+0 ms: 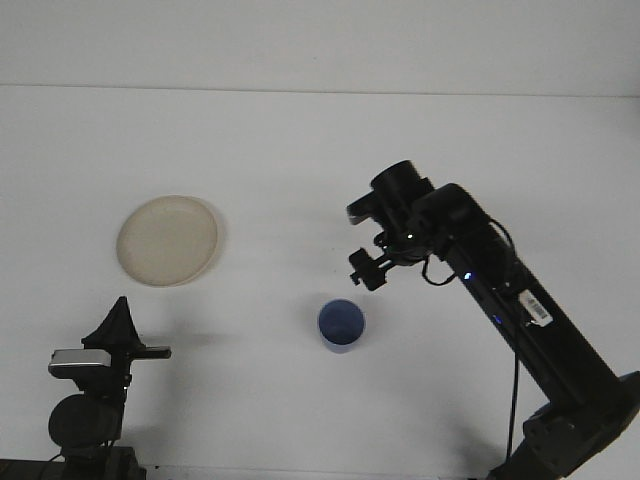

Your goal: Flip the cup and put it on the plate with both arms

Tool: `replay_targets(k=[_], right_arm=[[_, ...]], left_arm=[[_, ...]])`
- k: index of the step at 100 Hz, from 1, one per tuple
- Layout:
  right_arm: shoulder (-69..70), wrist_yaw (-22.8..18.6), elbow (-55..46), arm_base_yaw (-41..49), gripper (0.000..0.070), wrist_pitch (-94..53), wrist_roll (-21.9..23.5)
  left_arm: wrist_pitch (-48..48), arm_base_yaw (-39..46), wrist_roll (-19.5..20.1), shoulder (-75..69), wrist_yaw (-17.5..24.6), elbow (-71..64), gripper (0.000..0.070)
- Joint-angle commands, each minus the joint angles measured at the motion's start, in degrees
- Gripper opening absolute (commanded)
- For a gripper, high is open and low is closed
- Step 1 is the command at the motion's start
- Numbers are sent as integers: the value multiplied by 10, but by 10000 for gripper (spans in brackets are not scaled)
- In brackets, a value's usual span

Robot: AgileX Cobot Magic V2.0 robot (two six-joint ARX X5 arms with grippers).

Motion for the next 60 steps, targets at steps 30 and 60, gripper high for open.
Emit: replay_targets(k=[30,60], right_arm=[[-96,-26,-68,-158,495,30,-7],[-294,-27,-285,-253,495,213,-7]], left_arm=[[9,0,0,-1,3,-11,11],[9,0,0,-1,3,-11,11]])
